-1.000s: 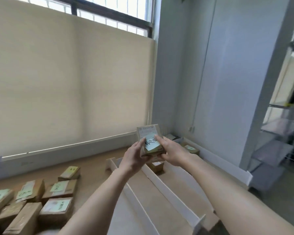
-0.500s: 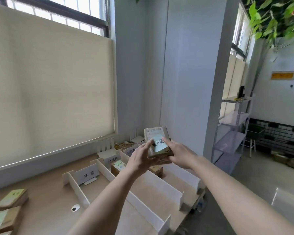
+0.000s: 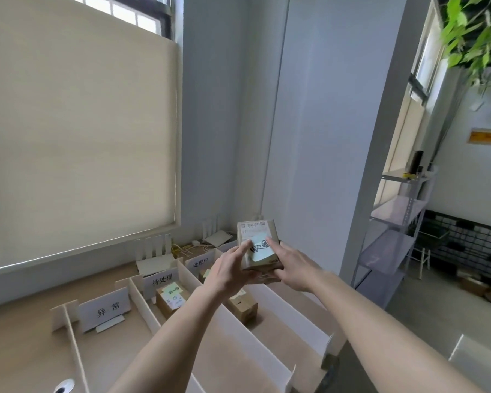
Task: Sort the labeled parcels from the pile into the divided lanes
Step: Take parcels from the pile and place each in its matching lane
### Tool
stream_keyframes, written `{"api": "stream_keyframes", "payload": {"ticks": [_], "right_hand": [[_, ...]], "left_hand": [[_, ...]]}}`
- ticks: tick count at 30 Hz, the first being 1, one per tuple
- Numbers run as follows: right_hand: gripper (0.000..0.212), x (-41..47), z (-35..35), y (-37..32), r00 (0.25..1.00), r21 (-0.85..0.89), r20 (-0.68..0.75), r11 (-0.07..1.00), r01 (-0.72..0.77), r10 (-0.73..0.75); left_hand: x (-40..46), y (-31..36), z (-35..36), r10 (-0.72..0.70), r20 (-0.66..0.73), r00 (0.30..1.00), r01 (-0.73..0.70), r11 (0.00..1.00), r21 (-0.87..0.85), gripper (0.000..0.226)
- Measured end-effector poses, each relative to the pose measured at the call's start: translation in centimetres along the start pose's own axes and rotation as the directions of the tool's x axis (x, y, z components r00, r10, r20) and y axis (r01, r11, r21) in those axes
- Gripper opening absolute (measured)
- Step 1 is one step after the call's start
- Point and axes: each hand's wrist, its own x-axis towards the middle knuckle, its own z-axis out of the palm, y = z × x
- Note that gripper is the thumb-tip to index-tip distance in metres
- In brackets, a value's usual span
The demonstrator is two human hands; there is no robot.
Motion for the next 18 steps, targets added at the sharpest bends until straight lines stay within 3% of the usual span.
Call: {"api": "stream_keyframes", "payload": {"ticks": [10, 18], "right_hand": [[0.093, 11.6, 6.2, 1.1, 0.984, 0.023, 0.097, 0.989, 0.145, -0.147], [0.092, 19.8, 16.8, 2.0, 0.913, 0.051, 0.272, 0.952, 0.301, -0.304]], "left_hand": [[4.4, -8.3, 2.7, -0.170, -0.040, 0.985, 0.171, 0.985, 0.013, 0.087], [4.2, -17.0, 8.2, -0.405, -0.027, 0.914, 0.406, 0.912, 0.061, 0.084]]}}
